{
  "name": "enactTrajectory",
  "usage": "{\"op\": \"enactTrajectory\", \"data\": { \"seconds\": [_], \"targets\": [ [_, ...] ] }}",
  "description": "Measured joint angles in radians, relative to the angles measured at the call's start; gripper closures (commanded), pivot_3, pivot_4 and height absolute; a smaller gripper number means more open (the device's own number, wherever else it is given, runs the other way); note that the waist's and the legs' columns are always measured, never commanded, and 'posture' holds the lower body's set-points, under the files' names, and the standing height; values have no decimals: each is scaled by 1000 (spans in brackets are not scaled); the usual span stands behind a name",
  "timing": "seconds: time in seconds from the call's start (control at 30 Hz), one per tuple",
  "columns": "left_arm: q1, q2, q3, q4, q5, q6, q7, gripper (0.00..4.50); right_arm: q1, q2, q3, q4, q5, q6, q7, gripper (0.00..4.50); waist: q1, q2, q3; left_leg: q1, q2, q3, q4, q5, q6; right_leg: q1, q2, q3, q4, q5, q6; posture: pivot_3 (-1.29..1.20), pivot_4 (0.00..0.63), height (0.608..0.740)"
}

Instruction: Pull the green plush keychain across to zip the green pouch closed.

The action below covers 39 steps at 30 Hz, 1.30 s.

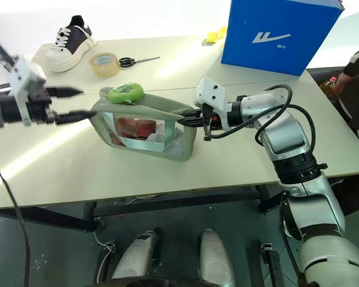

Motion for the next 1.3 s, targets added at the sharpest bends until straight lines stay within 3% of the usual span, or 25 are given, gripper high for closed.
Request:
{"op": "enactTrajectory", "data": {
  "seconds": [0.1,0.17,0.23,0.4,0.63,0.73,0.9,1.1,1.3],
  "targets": [
    [6,-34,-1,19,19,-31,26,567,0,-3,0,0,-1,0,0,4500,3,0,0,0,0,0,1,0,0,1,0,0,0,-1,-2,0,150,740],
    [-15,-72,-2,37,26,-53,53,1115,-1,-3,0,1,-1,0,1,4500,2,0,0,0,0,0,1,0,0,1,0,0,0,-1,-1,0,150,740],
    [-42,-109,-5,59,34,-66,75,1938,-1,-1,1,1,0,0,2,4500,1,0,0,0,0,0,1,0,0,1,0,0,0,1,1,0,150,740],
    [-53,-138,-13,67,40,-75,79,4472,-1,5,1,0,-1,2,3,4500,-2,0,0,0,0,0,0,0,0,0,0,0,0,1,2,0,150,740],
    [-20,-105,1,31,25,-58,59,4472,-7,18,1,8,-11,1,-17,4500,-3,0,0,0,0,0,0,0,0,0,0,0,0,1,2,0,150,740],
    [47,-68,35,-52,-7,-9,55,4500,-30,31,2,33,-26,-2,-42,3311,-8,0,0,0,0,0,-1,0,0,-1,0,0,0,1,2,0,150,740],
    [147,-47,92,-183,-49,49,74,4500,-45,41,3,113,-56,-36,-64,765,-2,0,0,0,0,0,0,0,0,0,0,0,0,0,0,0,150,740],
    [176,-55,112,-231,-67,74,129,4500,-206,116,-96,216,54,99,-76,765,-4,1,0,0,0,0,-1,0,0,-1,0,0,0,1,0,0,150,740],
    [170,-66,101,-227,-63,59,135,4500,-416,373,-168,365,125,202,-227,765,-8,1,0,1,1,0,-2,0,0,-1,1,0,1,1,1,0,150,740]
  ]
}}
